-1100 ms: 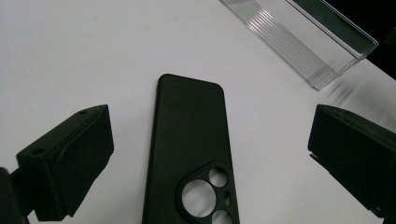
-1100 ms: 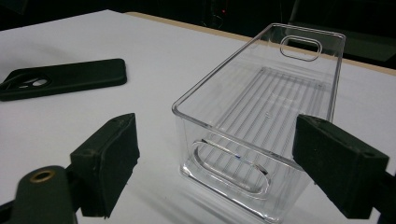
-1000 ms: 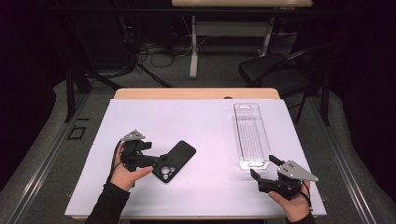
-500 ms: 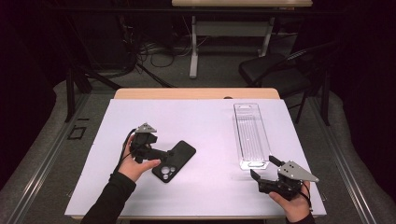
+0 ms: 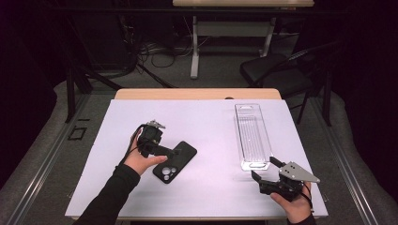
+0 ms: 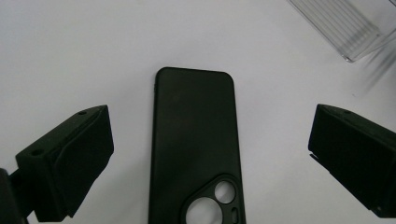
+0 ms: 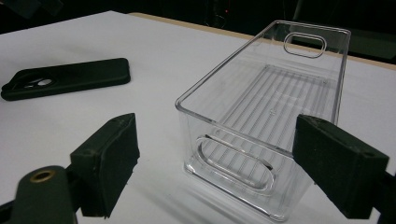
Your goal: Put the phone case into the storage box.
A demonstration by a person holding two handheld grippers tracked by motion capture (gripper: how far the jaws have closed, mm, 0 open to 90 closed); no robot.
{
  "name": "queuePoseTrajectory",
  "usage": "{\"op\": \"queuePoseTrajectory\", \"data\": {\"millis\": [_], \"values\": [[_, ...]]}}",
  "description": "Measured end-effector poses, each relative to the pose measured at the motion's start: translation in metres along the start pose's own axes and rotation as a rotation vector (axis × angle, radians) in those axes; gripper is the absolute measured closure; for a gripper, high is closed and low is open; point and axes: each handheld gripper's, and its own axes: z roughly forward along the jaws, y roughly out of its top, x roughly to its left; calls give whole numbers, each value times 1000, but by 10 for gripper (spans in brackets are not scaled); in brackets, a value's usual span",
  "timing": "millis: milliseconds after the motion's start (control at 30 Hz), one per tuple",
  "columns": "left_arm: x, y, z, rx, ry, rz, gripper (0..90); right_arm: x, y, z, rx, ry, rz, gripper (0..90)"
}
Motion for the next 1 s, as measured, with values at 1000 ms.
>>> {"op": "queuePoseTrajectory", "data": {"millis": [1000], "values": [[6, 14, 28, 204, 28, 2, 6, 0, -2, 1, 9, 10, 7, 140]]}}
